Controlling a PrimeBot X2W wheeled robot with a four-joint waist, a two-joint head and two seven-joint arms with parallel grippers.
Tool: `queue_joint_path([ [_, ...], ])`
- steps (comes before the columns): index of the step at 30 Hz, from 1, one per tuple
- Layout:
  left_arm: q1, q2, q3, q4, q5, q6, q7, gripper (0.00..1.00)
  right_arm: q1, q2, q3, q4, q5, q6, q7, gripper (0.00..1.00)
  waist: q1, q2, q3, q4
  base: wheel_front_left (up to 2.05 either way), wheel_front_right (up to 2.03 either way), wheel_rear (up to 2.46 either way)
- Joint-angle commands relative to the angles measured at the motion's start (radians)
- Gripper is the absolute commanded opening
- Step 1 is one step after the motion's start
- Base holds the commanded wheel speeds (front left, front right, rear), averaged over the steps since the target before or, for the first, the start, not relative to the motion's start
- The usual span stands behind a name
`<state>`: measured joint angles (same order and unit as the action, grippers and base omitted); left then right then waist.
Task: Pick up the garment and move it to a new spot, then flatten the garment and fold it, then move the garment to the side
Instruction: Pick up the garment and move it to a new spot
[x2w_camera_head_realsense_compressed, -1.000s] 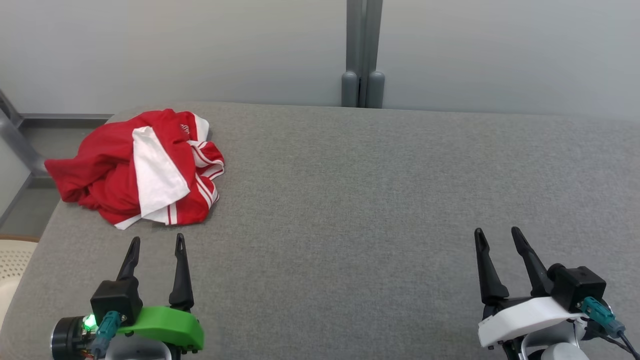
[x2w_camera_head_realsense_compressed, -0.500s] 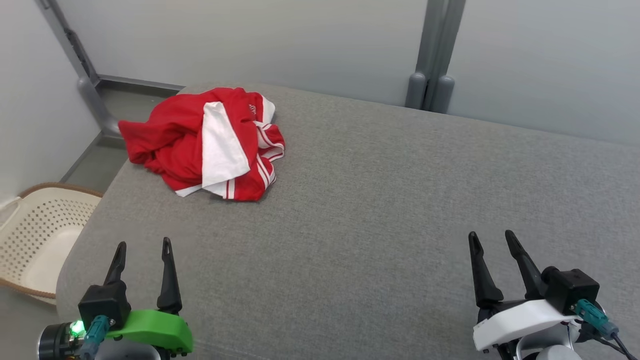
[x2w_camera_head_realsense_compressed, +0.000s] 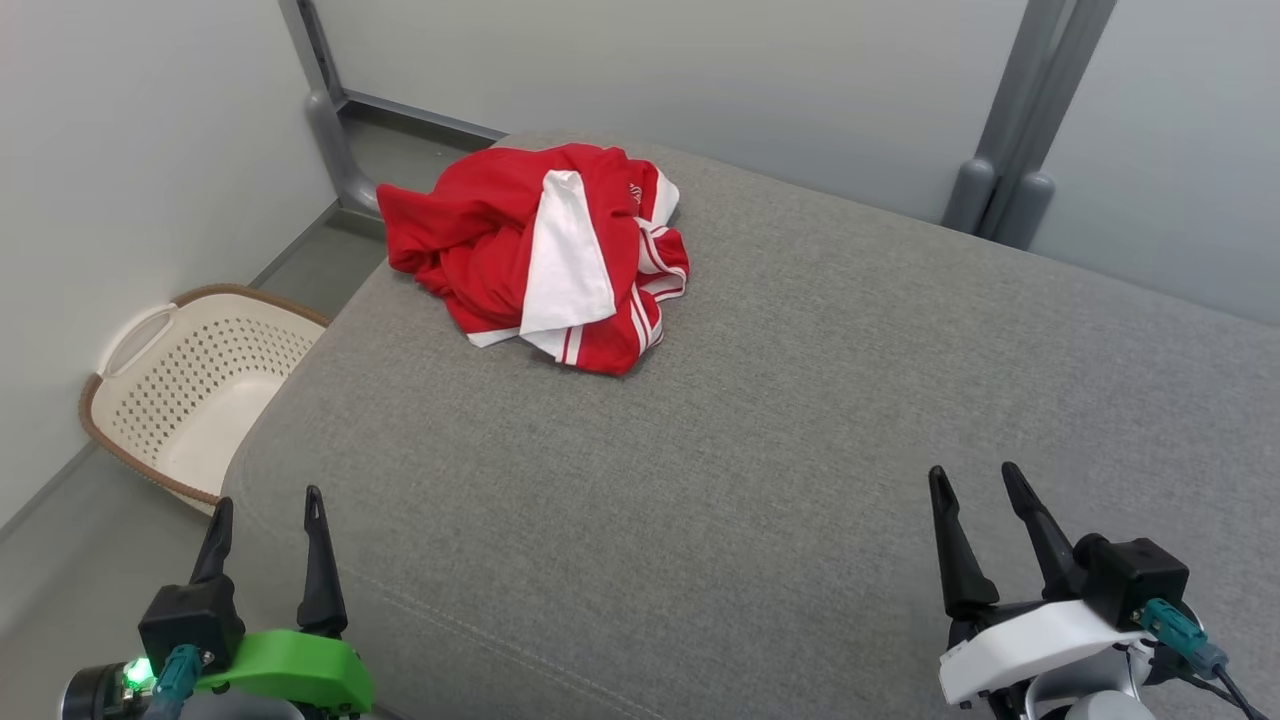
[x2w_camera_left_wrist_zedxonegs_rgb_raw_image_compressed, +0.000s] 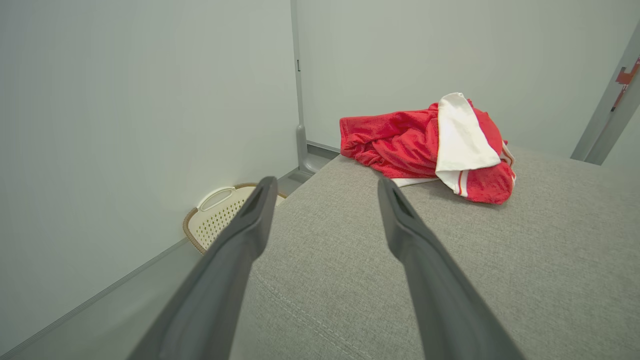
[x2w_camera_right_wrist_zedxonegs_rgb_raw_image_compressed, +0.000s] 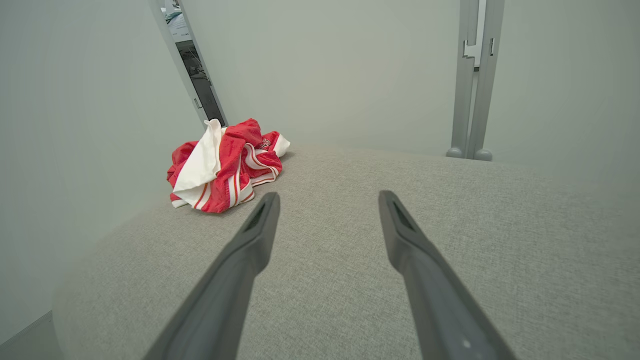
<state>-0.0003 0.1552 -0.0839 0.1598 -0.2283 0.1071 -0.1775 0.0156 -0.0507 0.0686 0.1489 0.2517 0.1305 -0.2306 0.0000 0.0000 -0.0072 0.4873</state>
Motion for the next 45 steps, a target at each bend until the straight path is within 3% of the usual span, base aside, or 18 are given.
queue_joint_path([
  [1,0.014,0.005,0.005,-0.002,-0.002,0.007,-0.009,1.0,-0.008,-0.001,0.006,0.003,-0.003,0.0,0.002,1.0,0.0,0.0,0.008,0.023,0.0,0.0,0.0],
  [13,0.003,0.004,-0.003,0.013,-0.014,0.012,-0.015,1.0,-0.015,-0.006,0.012,0.017,0.007,0.0,-0.002,1.0,0.0,0.0,0.009,0.019,0.0,0.0,0.0],
  [18,-0.056,0.018,-0.012,0.017,-0.008,0.0,-0.001,1.0,-0.027,-0.019,0.014,0.008,-0.003,0.0,0.006,1.0,0.0,0.0,0.032,-0.018,0.0,0.0,0.0],
  [24,-0.199,0.032,-0.002,0.032,-0.022,-0.015,-0.005,1.0,-0.056,-0.055,0.013,-0.018,-0.007,0.0,0.026,1.0,0.0,0.0,0.097,-0.102,0.0,0.0,0.0],
  [36,-0.579,0.103,0.011,0.079,-0.026,-0.055,0.048,1.0,-0.148,-0.142,-0.042,-0.091,0.011,0.0,0.042,1.0,0.0,0.0,0.319,-0.356,0.0,0.0,0.0],
  [45,-0.815,0.139,0.015,0.198,-0.062,-0.097,0.119,1.0,-0.197,-0.17,-0.091,-0.103,0.022,0.0,0.022,1.0,0.0,0.0,0.428,-0.456,0.0,0.0,0.0],
])
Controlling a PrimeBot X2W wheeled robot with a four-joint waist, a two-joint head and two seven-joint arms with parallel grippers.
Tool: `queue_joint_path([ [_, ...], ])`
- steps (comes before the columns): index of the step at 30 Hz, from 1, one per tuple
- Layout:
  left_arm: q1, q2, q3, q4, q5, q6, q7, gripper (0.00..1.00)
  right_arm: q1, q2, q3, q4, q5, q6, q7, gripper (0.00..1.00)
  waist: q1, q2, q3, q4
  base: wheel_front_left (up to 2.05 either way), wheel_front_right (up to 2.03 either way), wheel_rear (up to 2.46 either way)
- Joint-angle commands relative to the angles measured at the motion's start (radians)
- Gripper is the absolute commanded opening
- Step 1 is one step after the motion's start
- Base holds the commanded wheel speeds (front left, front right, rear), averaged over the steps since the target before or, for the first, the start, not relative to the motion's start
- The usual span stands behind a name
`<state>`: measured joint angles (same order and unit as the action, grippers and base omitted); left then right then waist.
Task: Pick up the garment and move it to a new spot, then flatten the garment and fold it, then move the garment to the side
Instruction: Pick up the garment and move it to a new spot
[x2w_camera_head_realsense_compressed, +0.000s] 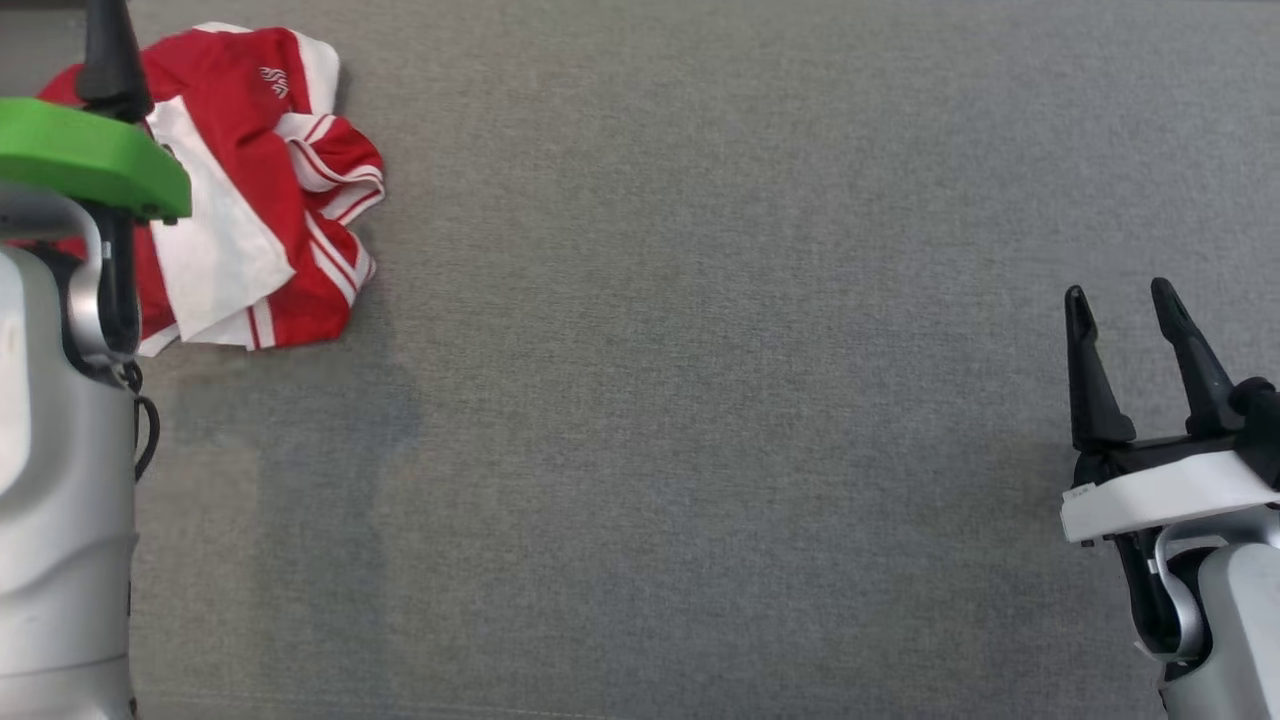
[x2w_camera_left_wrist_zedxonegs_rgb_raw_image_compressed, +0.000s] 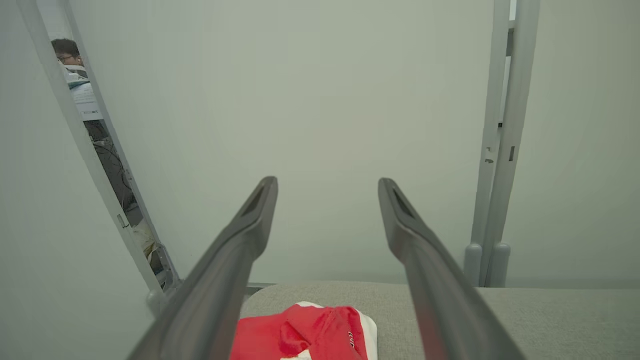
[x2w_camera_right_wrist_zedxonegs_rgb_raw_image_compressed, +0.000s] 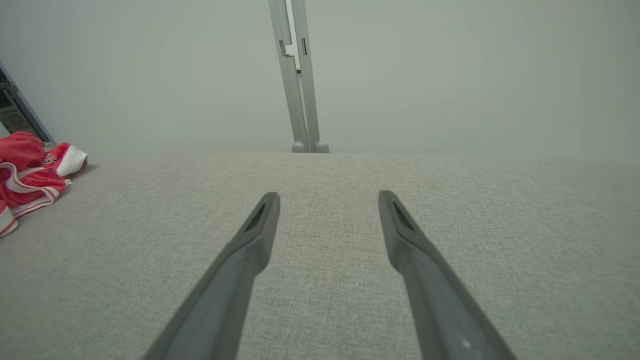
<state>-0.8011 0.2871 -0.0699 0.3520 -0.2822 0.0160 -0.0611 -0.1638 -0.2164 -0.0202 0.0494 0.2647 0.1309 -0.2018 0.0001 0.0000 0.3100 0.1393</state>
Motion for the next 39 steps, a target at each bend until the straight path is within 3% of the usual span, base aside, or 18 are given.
queue_joint_path([
  [1,-0.035,0.01,0.003,0.028,-0.011,-0.011,0.011,1.0,-0.023,-0.007,-0.004,-0.003,0.011,0.0,-0.008,1.0,-0.0001,0.0,0.121,-0.116,0.0,0.0,0.0],
  [10,-0.123,0.06,-0.001,0.261,-0.027,-0.024,0.144,1.0,-0.054,-0.015,0.001,0.016,0.02,0.0,-0.028,1.0,-0.0001,0.0,0.159,-0.148,0.0,0.0,0.0],
  [16,-0.112,0.091,0.003,0.408,-0.037,0.001,0.246,1.0,-0.059,-0.005,0.004,0.027,0.014,0.0,-0.035,1.0,-0.0001,0.0,0.155,-0.156,0.0,0.0,0.0],
  [22,-0.084,0.098,0.018,0.496,-0.062,0.008,0.256,1.0,-0.066,-0.002,0.011,0.039,0.023,0.0,-0.042,1.0,-0.0001,0.0,0.155,-0.16,0.0,0.0,0.0],
  [23,-0.081,0.099,0.018,0.506,-0.064,0.007,0.248,0.37,-0.066,-0.001,0.012,0.041,0.023,0.0,-0.042,1.0,-0.0001,0.0,0.154,-0.16,0.0,0.0,0.0],
  [24,-0.083,0.1,0.02,0.51,-0.065,0.01,0.238,0.0,-0.066,-0.002,0.013,0.042,0.024,0.0,-0.043,1.0,-0.0001,0.0,0.154,-0.16,0.0,0.0,0.0],
  [39,-0.122,0.119,-0.01,0.511,-0.033,-0.006,0.019,0.0,-0.056,0.017,0.039,0.088,0.029,0.0,-0.055,1.0,-0.0001,0.0,0.059,-0.141,0.0,0.0,0.0],
])
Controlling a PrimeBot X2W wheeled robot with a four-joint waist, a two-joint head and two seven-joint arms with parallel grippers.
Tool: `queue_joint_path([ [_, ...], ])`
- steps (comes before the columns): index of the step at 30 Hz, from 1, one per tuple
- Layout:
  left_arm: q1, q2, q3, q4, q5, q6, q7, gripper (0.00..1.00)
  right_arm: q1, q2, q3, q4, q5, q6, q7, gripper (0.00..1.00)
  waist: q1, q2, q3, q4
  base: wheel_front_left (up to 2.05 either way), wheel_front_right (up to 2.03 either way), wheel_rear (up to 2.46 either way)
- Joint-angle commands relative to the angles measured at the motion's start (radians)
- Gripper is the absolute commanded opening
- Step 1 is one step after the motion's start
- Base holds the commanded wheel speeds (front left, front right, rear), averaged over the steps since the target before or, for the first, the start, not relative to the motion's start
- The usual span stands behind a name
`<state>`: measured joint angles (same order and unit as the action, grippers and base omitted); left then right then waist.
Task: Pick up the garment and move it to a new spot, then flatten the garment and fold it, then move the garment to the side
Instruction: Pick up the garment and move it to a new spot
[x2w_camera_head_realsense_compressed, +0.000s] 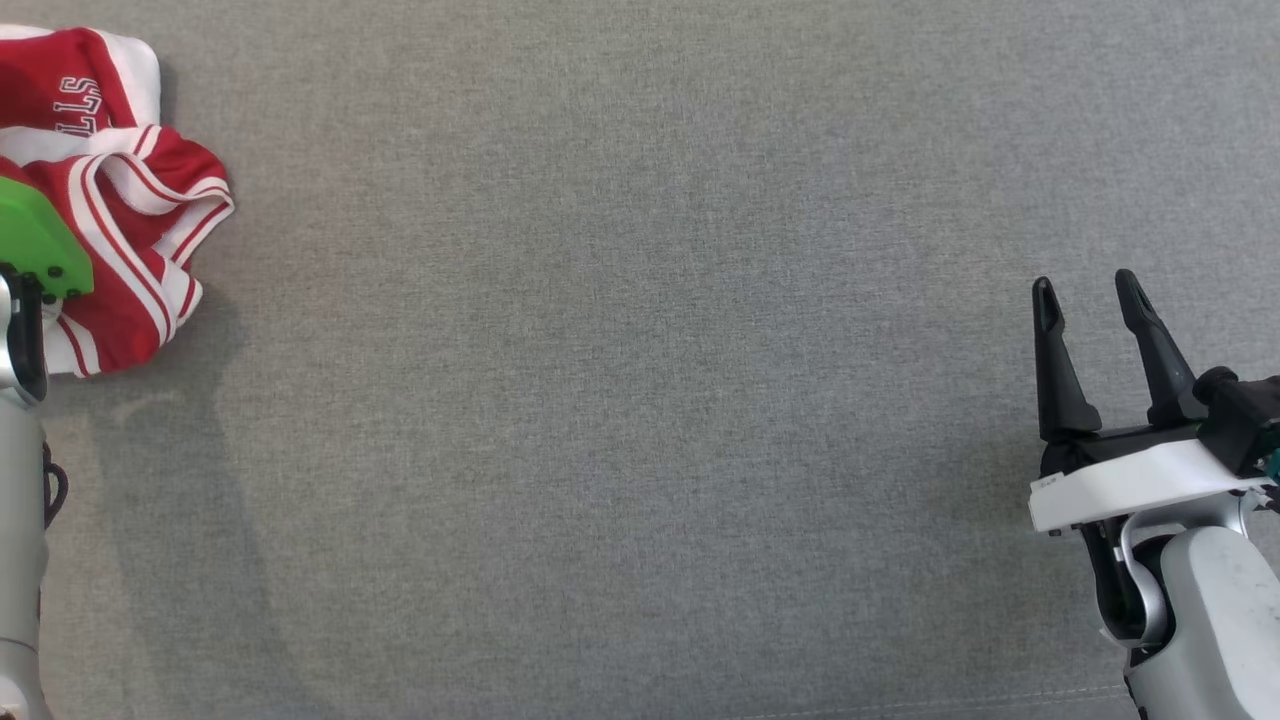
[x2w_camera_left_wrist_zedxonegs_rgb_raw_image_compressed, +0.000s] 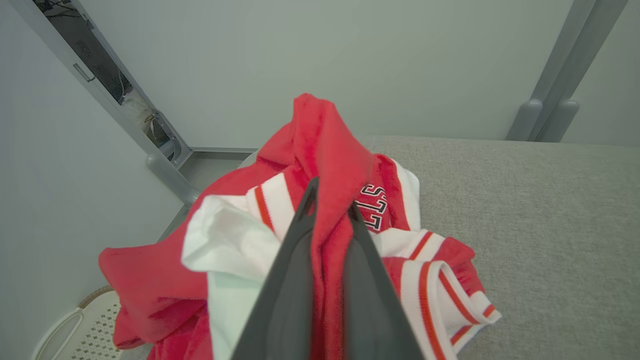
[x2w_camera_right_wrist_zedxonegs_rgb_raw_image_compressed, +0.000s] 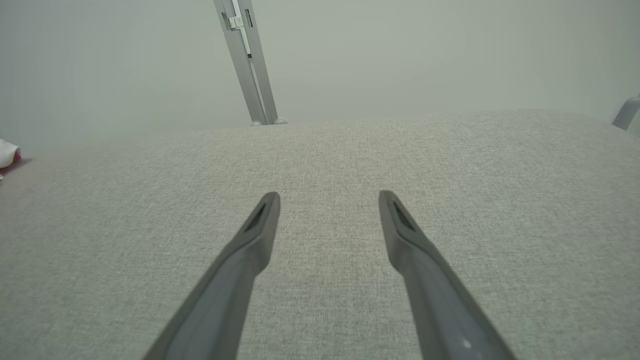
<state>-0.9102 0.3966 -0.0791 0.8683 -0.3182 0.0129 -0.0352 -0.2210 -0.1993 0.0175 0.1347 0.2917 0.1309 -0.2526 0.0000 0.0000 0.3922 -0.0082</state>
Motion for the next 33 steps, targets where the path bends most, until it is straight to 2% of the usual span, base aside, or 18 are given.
queue_joint_path([
  [1,-0.019,0.012,-0.006,-0.016,0.009,-0.003,-0.022,0.0,0.003,0.003,0.004,0.007,0.003,0.0,-0.006,1.0,0.0,0.0,-0.035,0.008,0.0,0.0,0.0],
  [10,-0.087,-0.006,-0.058,-0.177,0.04,-0.03,-0.08,0.0,0.025,0.032,0.017,0.048,0.004,0.0,-0.012,1.0,0.0,0.0,-0.129,0.003,0.0,0.0,0.0],
  [18,-0.158,-0.05,-0.137,-0.414,0.066,-0.051,-0.023,0.0,0.037,0.07,0.018,0.077,0.003,0.0,-0.013,1.0,0.0,0.0,-0.188,-0.074,0.0,0.0,0.0],
  [25,-0.225,-0.156,-0.239,-0.539,0.064,-0.081,0.035,0.0,0.038,0.102,0.018,0.09,0.008,0.0,-0.013,1.0,0.0,0.0,-0.21,-0.197,0.0,0.0,0.0],
  [30,-0.247,-0.259,-0.31,-0.541,0.046,-0.091,0.038,0.0,0.039,0.117,0.017,0.096,0.01,0.0,-0.013,1.0,0.0,0.0,-0.209,-0.29,0.0,0.0,0.0],
  [33,-0.232,-0.295,-0.34,-0.516,0.024,-0.097,0.025,0.0,0.039,0.124,0.022,0.098,0.01,0.0,-0.013,1.0,0.0,0.0,-0.203,-0.334,0.0,0.0,0.0],
])
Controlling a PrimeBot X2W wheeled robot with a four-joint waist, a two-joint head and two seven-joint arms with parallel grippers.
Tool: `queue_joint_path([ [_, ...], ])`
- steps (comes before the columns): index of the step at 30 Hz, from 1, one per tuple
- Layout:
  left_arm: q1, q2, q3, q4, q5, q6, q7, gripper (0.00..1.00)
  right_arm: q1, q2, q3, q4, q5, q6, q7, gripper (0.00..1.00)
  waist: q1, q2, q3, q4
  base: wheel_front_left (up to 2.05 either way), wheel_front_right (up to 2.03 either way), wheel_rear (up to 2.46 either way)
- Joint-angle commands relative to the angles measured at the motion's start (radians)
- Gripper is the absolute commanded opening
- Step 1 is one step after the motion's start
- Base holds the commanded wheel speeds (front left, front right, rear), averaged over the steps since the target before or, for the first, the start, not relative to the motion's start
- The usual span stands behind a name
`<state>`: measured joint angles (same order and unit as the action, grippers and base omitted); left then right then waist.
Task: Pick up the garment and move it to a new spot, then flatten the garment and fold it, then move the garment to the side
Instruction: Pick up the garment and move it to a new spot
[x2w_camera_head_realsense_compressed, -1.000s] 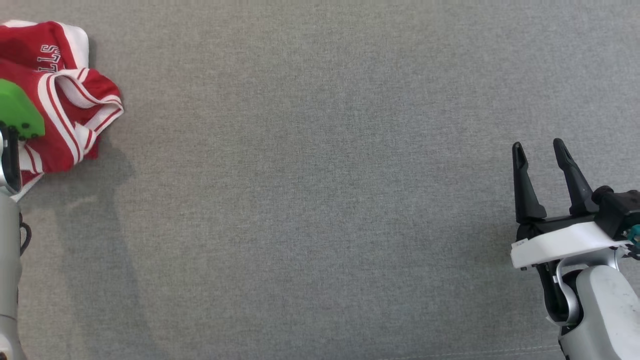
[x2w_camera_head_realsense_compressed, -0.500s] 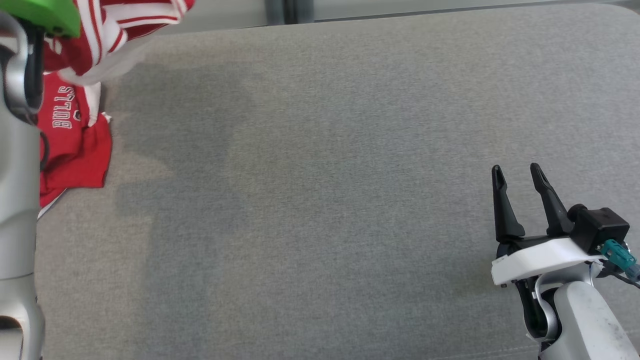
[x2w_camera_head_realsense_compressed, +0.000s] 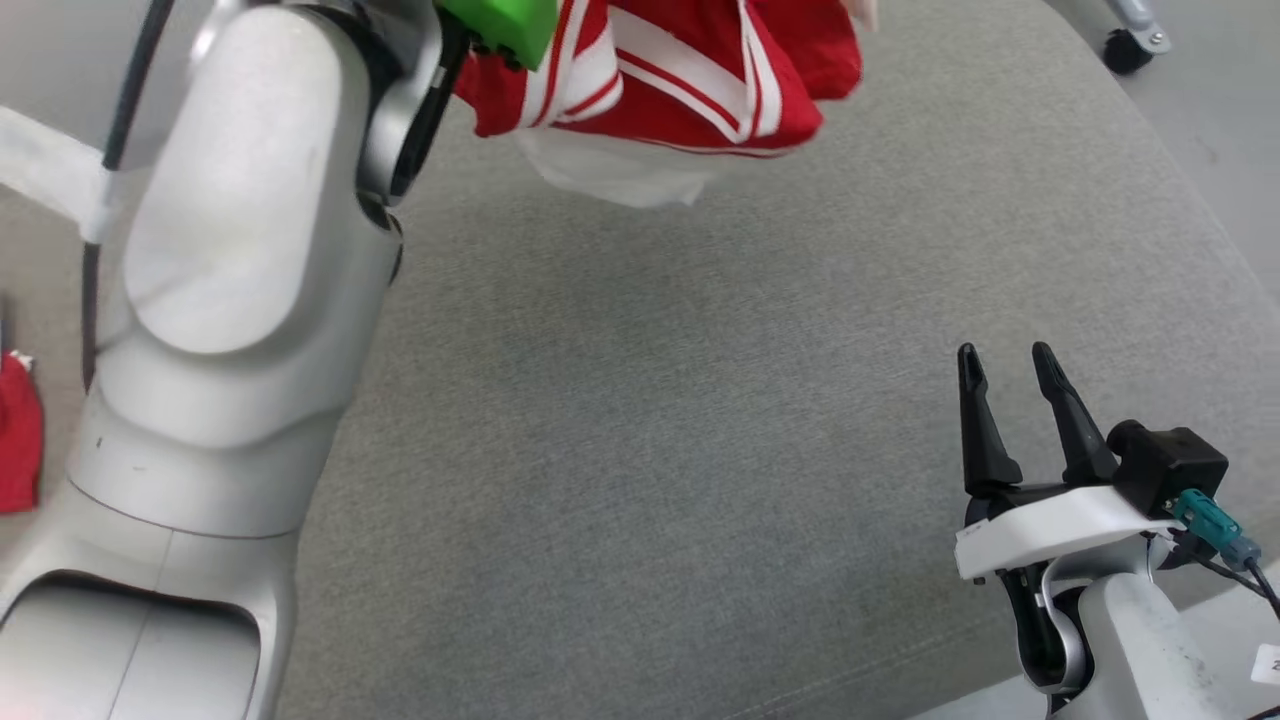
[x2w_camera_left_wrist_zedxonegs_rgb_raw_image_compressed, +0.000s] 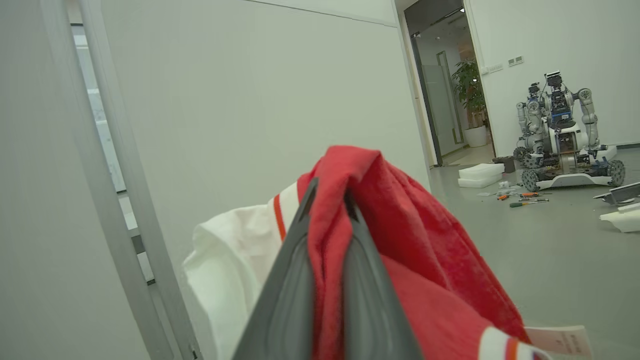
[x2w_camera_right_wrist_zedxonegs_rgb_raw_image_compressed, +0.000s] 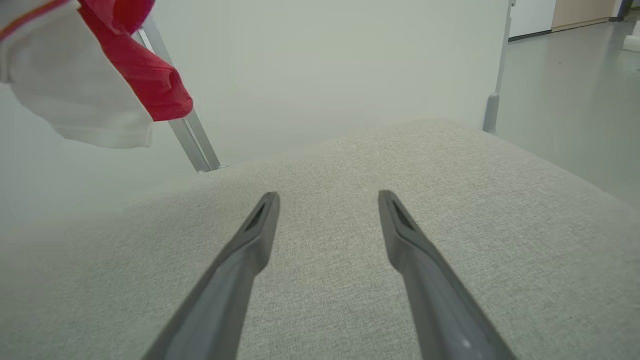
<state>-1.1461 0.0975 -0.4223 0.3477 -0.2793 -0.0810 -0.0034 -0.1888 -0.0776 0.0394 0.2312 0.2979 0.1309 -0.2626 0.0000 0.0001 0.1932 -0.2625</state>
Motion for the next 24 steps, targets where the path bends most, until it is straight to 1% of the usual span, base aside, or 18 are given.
queue_joint_path([
  [1,0.021,-0.006,-0.01,0.014,-0.016,-0.003,-0.013,0.0,0.007,0.003,0.002,0.002,0.004,0.0,-0.003,1.0,0.0,-0.0001,0.0,-0.094,0.0,0.0,0.0],
  [5,0.095,-0.029,-0.041,0.055,-0.056,0.0,-0.052,0.0,0.013,0.007,-0.011,0.001,0.004,0.0,-0.003,1.0,0.0,-0.0001,0.011,-0.118,0.0,0.0,0.0],
  [8,0.174,-0.033,-0.04,0.091,-0.086,0.025,-0.092,0.0,0.015,0.009,-0.02,-0.004,0.0,0.0,-0.003,1.0,0.0,-0.0001,0.019,-0.118,0.0,0.0,0.0],
  [11,0.271,-0.037,-0.031,0.136,-0.123,0.05,-0.137,0.0,0.015,0.01,-0.027,-0.007,-0.007,0.0,-0.003,1.0,0.0,-0.0001,0.026,-0.105,0.0,0.0,0.0],
  [15,0.392,-0.039,-0.021,0.206,-0.155,0.071,-0.181,0.0,0.01,0.01,-0.023,-0.006,-0.007,0.0,-0.003,1.0,0.0,-0.0001,0.029,-0.086,0.0,0.0,0.0],
  [19,0.486,-0.035,-0.02,0.279,-0.178,0.07,-0.207,0.0,0.011,0.01,-0.014,-0.001,-0.006,0.0,-0.003,1.0,0.0,-0.0001,0.028,-0.062,0.0,0.0,0.0],
  [20,0.499,-0.036,-0.022,0.292,-0.179,0.07,-0.213,0.31,0.01,0.009,-0.012,0.001,-0.006,0.0,-0.003,1.0,0.0,-0.0001,0.027,-0.058,0.0,0.0,0.0],
  [21,0.512,-0.036,-0.025,0.305,-0.179,0.071,-0.22,0.87,0.009,0.007,-0.011,0.002,-0.005,0.0,-0.003,1.0,0.0,-0.0001,0.024,-0.051,0.0,0.0,0.0],
  [22,0.52,-0.037,-0.027,0.314,-0.181,0.07,-0.225,1.0,0.009,0.006,-0.011,0.002,-0.005,0.0,-0.003,1.0,0.0,-0.0001,0.021,-0.046,0.0,0.0,0.0],
  [24,0.533,-0.039,-0.031,0.322,-0.187,0.063,-0.236,1.0,0.013,0.002,-0.013,0.005,-0.005,0.0,-0.003,1.0,0.0,-0.0001,0.012,-0.032,0.0,0.0,0.0],
])
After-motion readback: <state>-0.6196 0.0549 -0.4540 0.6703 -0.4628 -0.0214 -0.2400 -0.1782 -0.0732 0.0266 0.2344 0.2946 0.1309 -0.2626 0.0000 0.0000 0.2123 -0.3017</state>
